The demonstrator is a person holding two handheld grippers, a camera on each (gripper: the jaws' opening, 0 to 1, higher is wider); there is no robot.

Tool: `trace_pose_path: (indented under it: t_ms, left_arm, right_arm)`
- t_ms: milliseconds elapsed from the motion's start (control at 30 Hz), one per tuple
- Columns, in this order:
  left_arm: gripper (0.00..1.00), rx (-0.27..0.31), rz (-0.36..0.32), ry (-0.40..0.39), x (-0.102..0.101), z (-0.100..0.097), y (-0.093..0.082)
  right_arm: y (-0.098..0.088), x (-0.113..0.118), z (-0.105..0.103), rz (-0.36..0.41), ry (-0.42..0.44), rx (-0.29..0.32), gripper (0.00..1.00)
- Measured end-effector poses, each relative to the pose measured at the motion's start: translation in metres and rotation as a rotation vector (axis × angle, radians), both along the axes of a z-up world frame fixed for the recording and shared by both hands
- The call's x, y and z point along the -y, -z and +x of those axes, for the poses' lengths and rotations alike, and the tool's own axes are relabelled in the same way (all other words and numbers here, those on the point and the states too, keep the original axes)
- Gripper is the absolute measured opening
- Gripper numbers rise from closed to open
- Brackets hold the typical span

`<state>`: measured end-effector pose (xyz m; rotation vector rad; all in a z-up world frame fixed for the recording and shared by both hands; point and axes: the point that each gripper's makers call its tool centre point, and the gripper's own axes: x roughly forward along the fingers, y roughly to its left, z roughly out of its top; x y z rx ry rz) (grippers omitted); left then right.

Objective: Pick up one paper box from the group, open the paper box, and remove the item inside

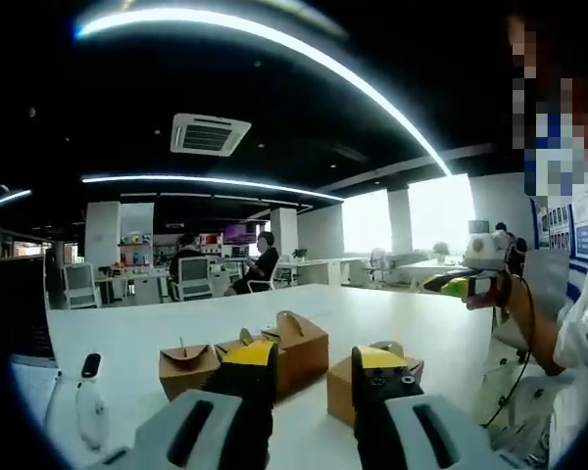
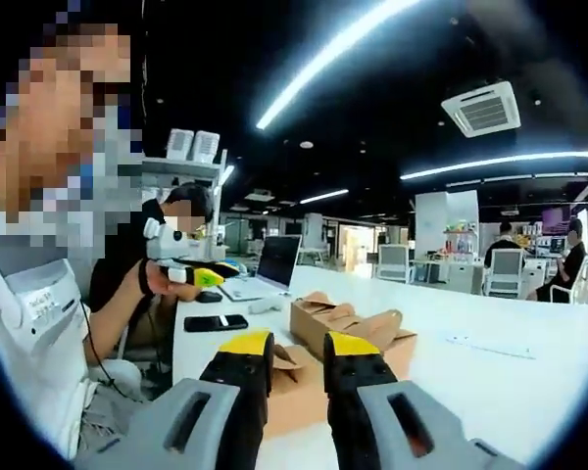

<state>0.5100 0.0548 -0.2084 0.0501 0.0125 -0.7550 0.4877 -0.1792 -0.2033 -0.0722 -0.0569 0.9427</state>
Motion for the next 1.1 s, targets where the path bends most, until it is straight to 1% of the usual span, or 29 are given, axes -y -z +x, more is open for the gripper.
trace_pose_path:
  t_ms: [133, 233, 400, 533, 833, 1100]
  left_arm:
    - [0.32, -0.005, 0.002, 0.004, 0.006, 0.002, 0.002]
    - [0.31, -0.001, 0.004, 0.004, 0.009, 0.001, 0.001]
    - [0.31, 0.012, 0.002, 0.002, 0.016, -0.003, -0.002]
    - [0.31, 0.011, 0.026, -0.004, 0.016, -0.006, -0.003]
    - [0.32, -0.009, 0.038, -0.015, 0.014, -0.007, -0.001]
    - [0.32, -0.022, 0.083, -0.001, 0.024, -0.009, 0.001]
  right_arm:
    - [-0.001, 0.003, 0.000, 0.009, 0.011, -0.009, 0.22]
    - [-0.005, 0.005, -0.001, 0.001, 0.028, 0.000, 0.22]
    - [-0.009, 0.006, -0.002, -0.001, 0.033, 0.011, 0.21]
    - [-0.009, 0.006, 0.000, 0.001, 0.039, 0.008, 0.21]
    - [-0.008, 0.012, 0.003, -0.009, 0.054, 0.002, 0.21]
    - [-0.006, 0.010, 0.001, -0.013, 0.054, -0.001, 0.21]
